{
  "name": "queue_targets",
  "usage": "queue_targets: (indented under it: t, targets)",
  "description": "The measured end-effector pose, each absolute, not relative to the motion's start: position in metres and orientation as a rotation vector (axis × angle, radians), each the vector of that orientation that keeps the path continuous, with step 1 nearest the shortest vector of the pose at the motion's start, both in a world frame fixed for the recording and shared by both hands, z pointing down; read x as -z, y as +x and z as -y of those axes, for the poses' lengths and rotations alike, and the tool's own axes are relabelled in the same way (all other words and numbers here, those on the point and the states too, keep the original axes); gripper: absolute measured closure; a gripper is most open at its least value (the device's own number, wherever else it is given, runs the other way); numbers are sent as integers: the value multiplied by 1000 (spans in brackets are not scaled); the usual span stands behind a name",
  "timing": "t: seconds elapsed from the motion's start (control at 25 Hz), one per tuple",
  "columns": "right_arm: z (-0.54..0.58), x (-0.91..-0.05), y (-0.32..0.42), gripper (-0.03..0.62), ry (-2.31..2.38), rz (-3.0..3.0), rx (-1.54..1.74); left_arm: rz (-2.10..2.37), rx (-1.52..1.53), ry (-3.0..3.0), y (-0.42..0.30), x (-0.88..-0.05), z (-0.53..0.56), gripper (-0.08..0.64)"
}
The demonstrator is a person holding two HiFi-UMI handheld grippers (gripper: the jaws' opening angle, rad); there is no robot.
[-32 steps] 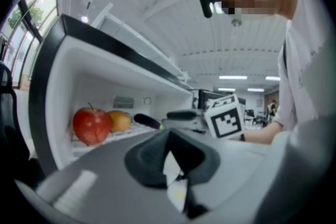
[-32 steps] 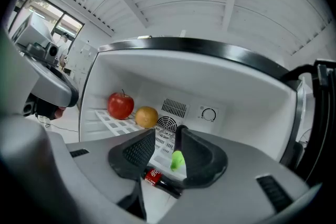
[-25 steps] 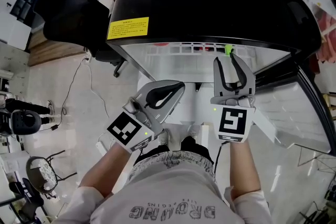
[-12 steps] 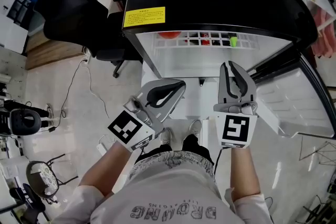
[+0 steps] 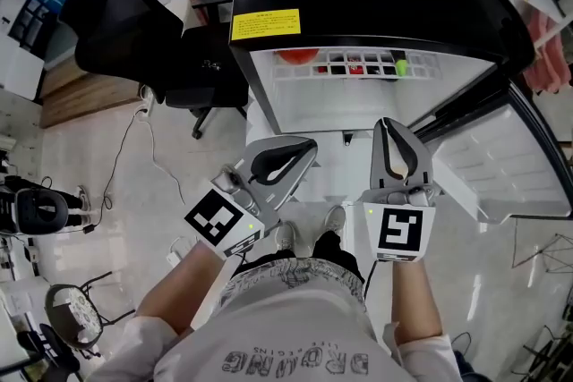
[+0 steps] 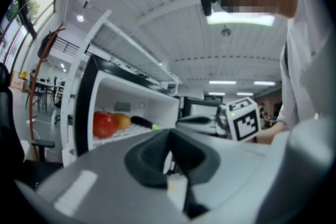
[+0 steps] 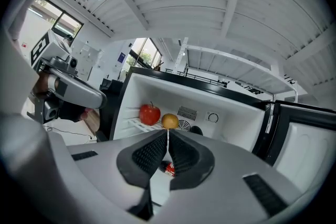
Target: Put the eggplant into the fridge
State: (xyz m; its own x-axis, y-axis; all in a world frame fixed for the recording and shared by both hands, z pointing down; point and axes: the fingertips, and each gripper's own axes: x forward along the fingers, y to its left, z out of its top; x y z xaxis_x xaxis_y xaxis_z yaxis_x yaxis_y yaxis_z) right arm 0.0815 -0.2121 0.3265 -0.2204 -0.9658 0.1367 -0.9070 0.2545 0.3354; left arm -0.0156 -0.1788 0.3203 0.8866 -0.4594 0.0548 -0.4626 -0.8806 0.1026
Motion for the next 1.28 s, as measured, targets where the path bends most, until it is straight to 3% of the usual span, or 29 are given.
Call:
queue_targets:
  t: [1.28]
  targets:
    - [180, -354, 56, 589, 1607, 2265, 98, 702, -17, 2933, -37, -325, 174, 552]
